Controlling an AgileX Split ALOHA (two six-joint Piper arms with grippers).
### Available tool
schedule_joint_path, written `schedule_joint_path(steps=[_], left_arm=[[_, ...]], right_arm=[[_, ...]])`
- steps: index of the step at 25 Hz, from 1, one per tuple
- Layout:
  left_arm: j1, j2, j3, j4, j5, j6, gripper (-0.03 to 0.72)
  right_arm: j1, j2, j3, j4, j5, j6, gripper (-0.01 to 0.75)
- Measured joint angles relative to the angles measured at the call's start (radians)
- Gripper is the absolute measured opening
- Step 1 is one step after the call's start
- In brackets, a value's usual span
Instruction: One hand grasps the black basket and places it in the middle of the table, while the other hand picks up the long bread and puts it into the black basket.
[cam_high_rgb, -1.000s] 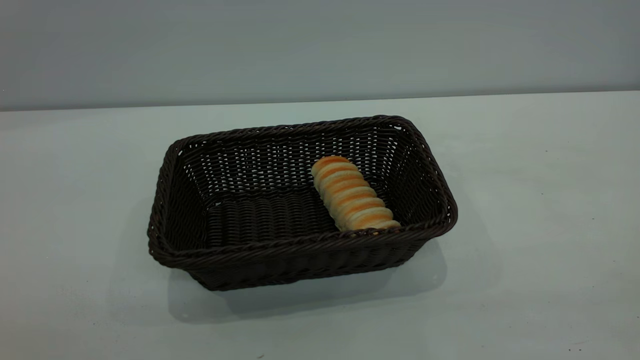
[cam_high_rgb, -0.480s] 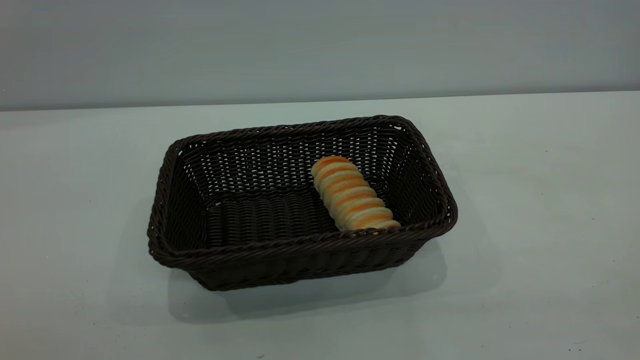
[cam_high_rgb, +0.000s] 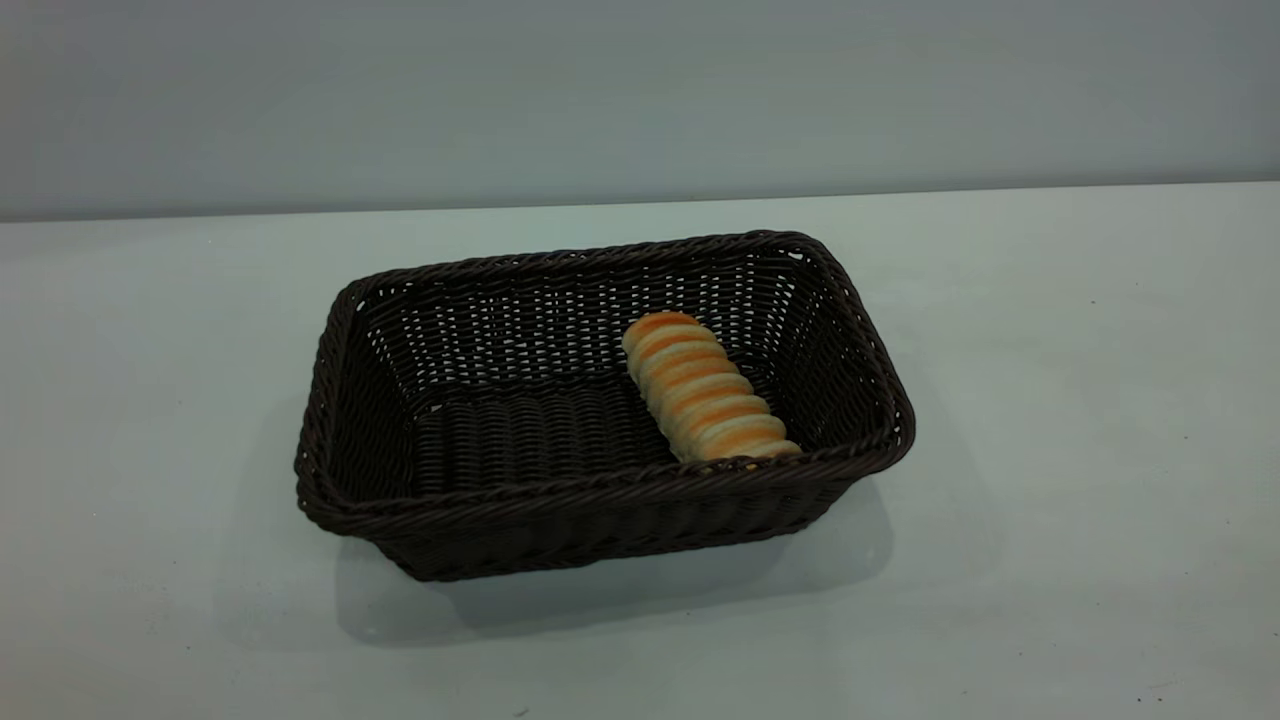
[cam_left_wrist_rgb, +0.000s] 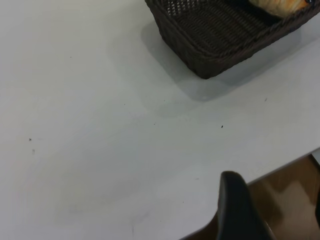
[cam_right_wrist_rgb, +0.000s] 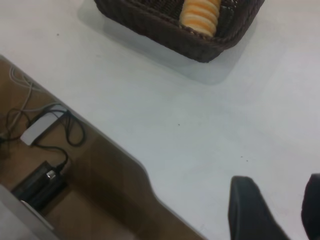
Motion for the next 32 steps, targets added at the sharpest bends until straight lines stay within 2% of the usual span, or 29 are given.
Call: schedule_joint_path(steps=[6,28,32], left_arm=[[0.0,0.0,0.0,0.001,-0.001,0.0,0.449],[-0.001,0.0,0.0,0.0,-0.002,-0.002,0.449],[0.052,0.0,0.0,0.001,-0.002,-0.002,0.449]], right_arm=[[0.0,0.0,0.006,0.003,0.003,-0.051,0.245],[0.0,0.0,0.009,0.003,0.004,-0.055,0.244],[-0.005,0.0,0.009,0.004,0.004,-0.055,0.244]])
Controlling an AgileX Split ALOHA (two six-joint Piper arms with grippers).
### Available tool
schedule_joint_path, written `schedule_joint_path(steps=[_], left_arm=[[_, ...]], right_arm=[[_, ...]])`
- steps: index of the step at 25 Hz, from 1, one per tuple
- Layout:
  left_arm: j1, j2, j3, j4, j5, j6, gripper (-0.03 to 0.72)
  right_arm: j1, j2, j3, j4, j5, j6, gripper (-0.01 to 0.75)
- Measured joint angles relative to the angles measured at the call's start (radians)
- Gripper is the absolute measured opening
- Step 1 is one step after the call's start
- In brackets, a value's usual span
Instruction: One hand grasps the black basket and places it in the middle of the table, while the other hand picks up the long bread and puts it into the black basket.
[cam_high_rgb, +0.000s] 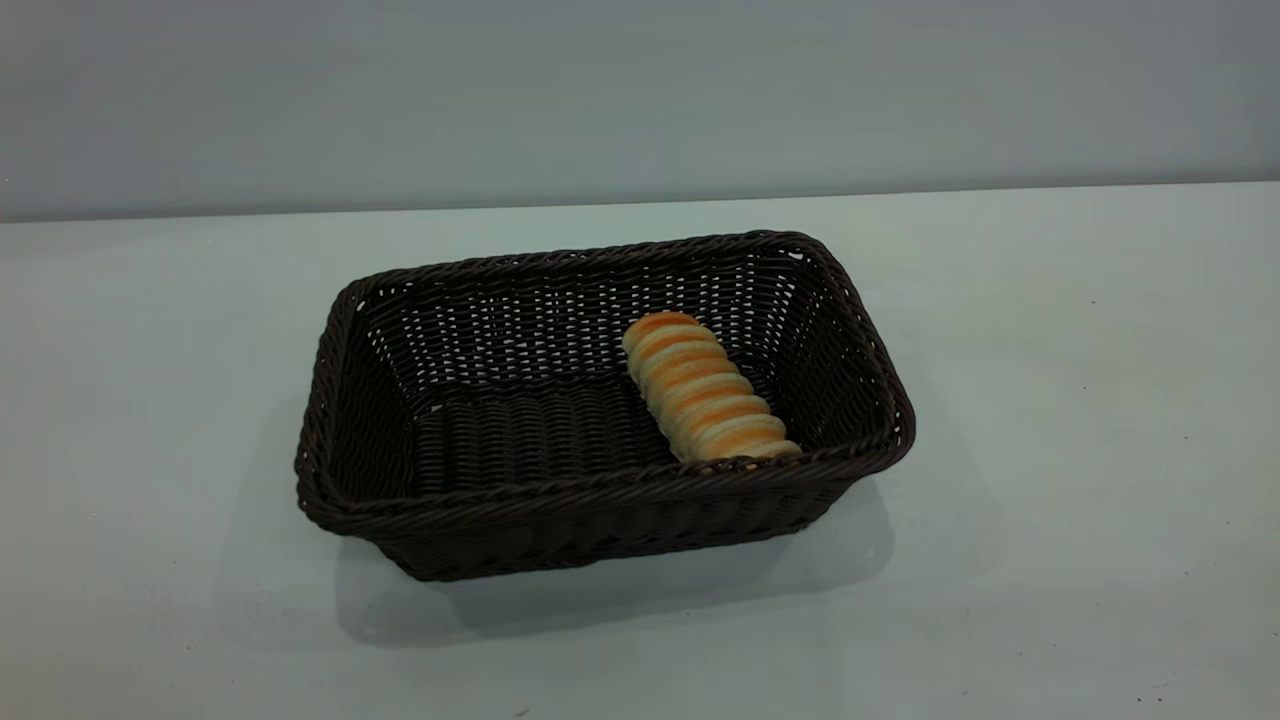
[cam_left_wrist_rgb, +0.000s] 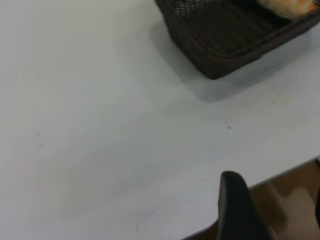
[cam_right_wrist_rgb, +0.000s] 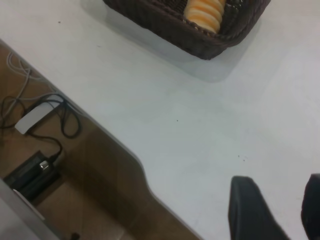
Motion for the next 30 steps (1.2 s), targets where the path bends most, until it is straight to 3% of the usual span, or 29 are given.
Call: schedule_joint_path(steps=[10,30], left_arm=[[0.168,0.0,0.0,0.0,0.0,0.0,0.449],[0.124,0.0,0.001,0.0,0.0,0.002,0.449]], right_arm=[[-0.198,0.0,0.0,0.0,0.0,-0.001,0.244],[-0.355,0.0,0.0,0.004,0.0,-0.001,0.244]])
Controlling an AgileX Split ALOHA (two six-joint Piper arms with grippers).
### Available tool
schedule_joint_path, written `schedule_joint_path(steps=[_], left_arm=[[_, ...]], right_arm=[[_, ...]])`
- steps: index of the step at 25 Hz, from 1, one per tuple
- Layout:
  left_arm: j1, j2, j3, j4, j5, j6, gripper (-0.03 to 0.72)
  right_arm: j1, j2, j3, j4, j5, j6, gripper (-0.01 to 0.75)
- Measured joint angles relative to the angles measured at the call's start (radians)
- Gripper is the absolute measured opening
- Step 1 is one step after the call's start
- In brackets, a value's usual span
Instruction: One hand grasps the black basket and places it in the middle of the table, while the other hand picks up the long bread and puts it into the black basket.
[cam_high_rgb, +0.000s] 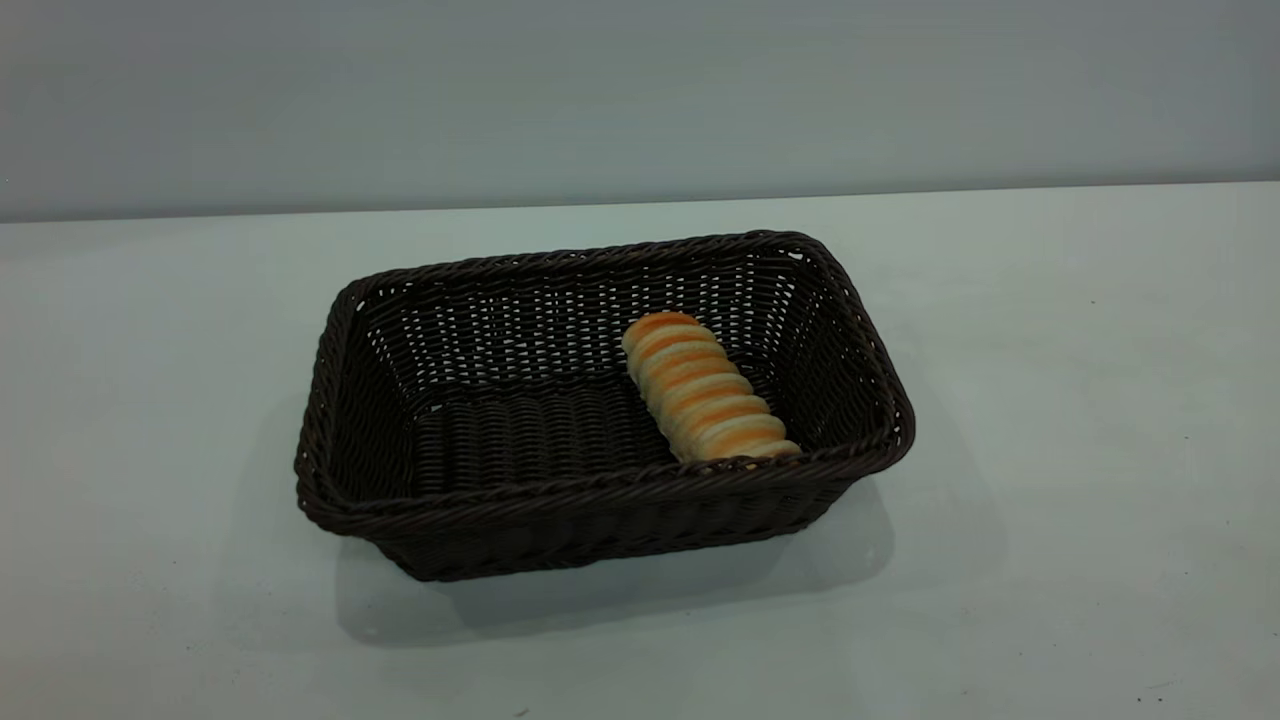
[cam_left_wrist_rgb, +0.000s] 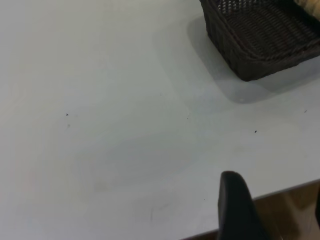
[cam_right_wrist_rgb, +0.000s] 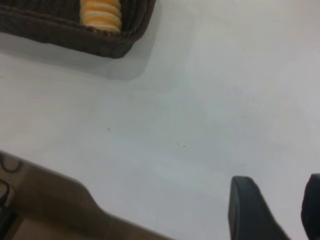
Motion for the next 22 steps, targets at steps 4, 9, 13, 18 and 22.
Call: schedule_joint_path(steps=[4,9,13,18,22], left_arm=[[0.0,0.0,0.0,0.0,0.0,0.0,0.449],[0.0,0.0,0.0,0.0,0.0,0.0,0.449],[0.0,0.0,0.0,0.0,0.0,0.0,0.449],[0.0,0.0,0.0,0.0,0.0,-0.001,0.449],[0.0,0.0,0.0,0.0,0.0,-0.002,0.449]], right_arm=[[-0.001,0.0,0.0,0.01,0.0,0.0,0.244],[-0.001,0.0,0.0,0.013,0.0,0.0,0.244],[-0.001,0.0,0.0,0.014,0.0,0.0,0.244],[-0.001,0.0,0.0,0.014,0.0,0.004,0.244],[-0.001,0.0,0.0,-0.023,-0.004,0.167,0.244]])
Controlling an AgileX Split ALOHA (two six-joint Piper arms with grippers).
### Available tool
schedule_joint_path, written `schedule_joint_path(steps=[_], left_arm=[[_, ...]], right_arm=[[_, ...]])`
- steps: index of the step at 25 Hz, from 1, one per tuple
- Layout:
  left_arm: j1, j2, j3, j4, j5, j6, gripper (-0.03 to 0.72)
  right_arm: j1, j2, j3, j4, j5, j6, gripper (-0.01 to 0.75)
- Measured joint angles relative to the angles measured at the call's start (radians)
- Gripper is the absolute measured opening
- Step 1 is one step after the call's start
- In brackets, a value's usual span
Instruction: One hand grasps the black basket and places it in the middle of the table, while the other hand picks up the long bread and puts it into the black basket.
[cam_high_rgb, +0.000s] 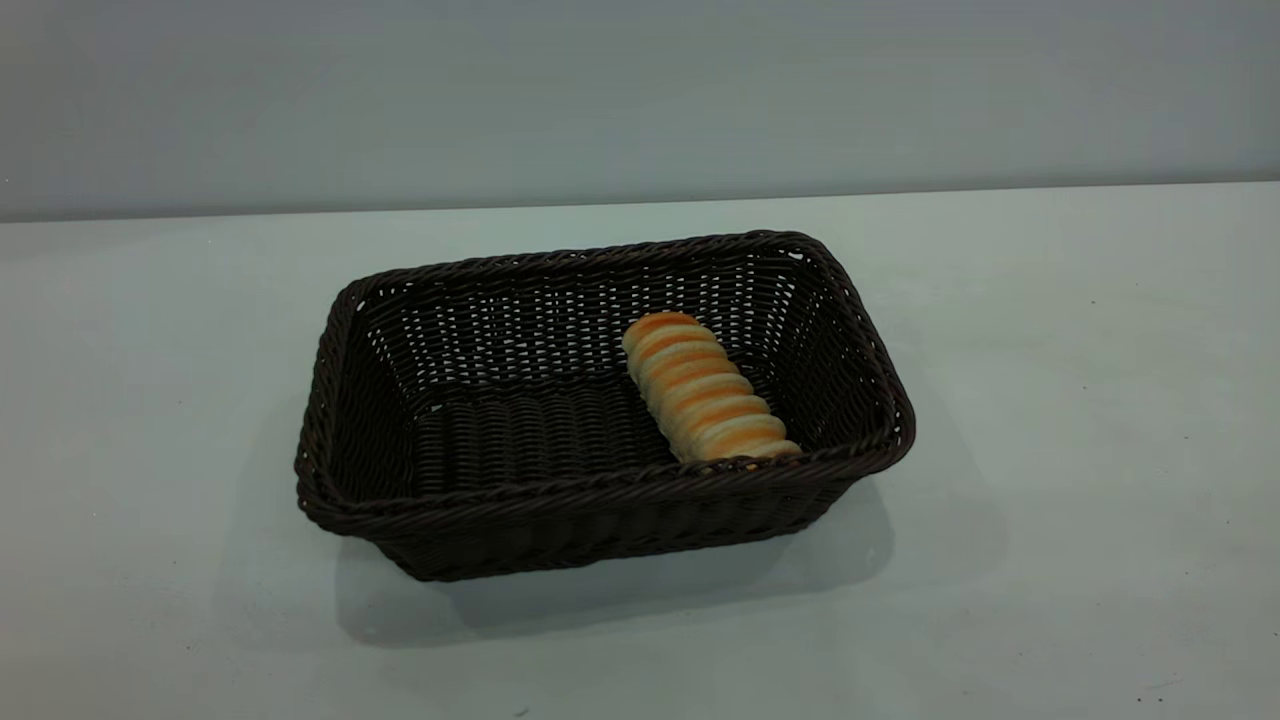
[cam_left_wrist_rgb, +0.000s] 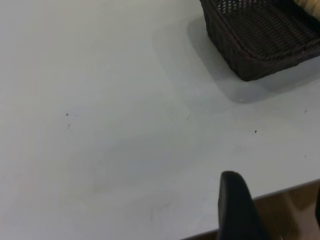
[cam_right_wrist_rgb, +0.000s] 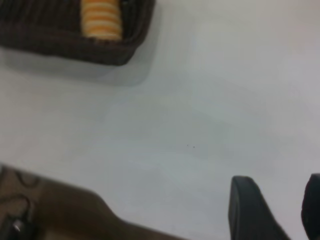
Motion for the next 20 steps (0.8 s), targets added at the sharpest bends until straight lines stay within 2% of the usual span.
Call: schedule_joint_path(steps=[4,6,20], left_arm=[[0.0,0.0,0.0,0.0,0.0,0.0,0.449],[0.0,0.0,0.0,0.0,0.0,0.0,0.449],[0.0,0.0,0.0,0.0,0.0,0.0,0.449]], right_arm=[[0.0,0.0,0.0,-0.151,-0.003,0.243,0.244],[0.0,0.0,0.0,-0.208,-0.005,0.309,0.244],[0.0,0.0,0.003,-0.192,-0.014,0.28,0.244]])
